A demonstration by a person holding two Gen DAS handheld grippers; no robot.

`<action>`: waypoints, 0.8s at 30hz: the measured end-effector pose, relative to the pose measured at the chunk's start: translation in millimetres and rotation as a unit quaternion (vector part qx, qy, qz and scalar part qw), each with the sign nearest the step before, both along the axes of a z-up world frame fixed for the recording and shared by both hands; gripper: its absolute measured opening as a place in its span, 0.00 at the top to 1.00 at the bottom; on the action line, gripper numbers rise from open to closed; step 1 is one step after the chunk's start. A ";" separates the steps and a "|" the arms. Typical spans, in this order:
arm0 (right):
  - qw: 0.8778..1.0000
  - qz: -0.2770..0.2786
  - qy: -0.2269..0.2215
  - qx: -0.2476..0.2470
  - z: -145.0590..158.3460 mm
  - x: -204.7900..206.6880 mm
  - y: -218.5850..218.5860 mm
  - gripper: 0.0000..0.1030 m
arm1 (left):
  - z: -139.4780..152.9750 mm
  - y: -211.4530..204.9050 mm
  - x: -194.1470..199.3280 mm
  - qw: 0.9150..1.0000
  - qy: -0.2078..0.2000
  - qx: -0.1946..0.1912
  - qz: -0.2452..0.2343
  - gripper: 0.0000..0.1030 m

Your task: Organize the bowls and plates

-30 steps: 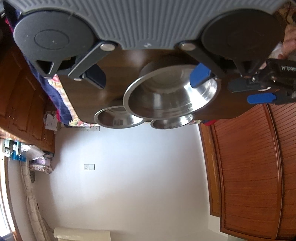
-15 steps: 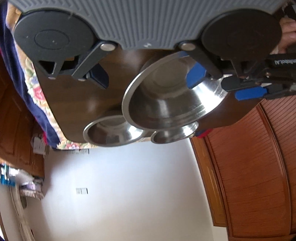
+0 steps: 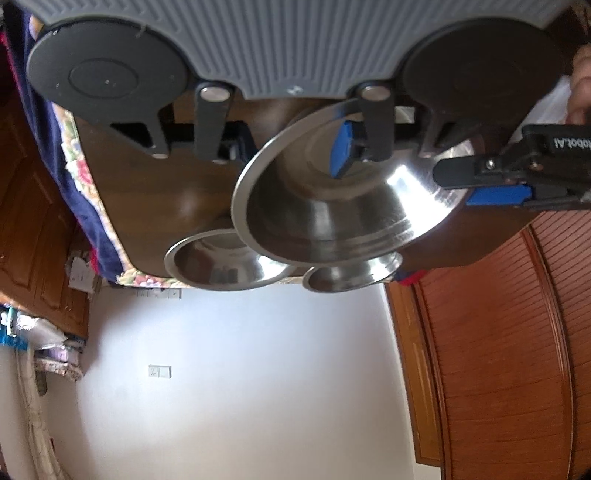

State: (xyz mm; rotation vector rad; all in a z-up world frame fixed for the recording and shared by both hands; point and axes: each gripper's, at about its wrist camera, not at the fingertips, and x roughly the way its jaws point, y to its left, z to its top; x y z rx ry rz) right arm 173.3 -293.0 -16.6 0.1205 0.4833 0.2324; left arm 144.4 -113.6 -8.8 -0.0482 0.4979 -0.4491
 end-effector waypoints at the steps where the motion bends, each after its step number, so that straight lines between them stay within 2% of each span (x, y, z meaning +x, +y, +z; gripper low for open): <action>1: 1.000 -0.003 -0.003 -0.001 -0.1 -0.5 -0.4 0.64 | -0.3 0.7 -0.9 1.000 0.001 -0.003 -0.001 0.19; 5: 1.000 -0.012 -0.014 0.004 0.8 -5.7 -3.1 0.67 | -2.0 3.1 -4.0 1.000 0.005 -0.021 -0.006 0.19; 12: 1.000 -0.021 -0.015 0.002 -0.3 -9.2 -6.8 0.70 | -5.8 -0.1 -3.5 1.000 0.003 -0.019 -0.009 0.20; 16: 1.000 -0.020 -0.008 0.004 -2.1 -6.3 -8.4 0.70 | -9.5 -1.2 3.7 0.999 0.020 -0.022 -0.014 0.26; 18: 1.000 -0.016 -0.002 0.009 -3.3 -4.7 -9.6 0.73 | -9.6 -0.2 8.4 1.000 0.019 -0.023 -0.005 0.34; 24: 1.000 -0.014 -0.003 0.008 -4.1 -4.2 -10.5 0.75 | -8.8 6.4 8.1 0.999 0.021 -0.039 0.008 0.47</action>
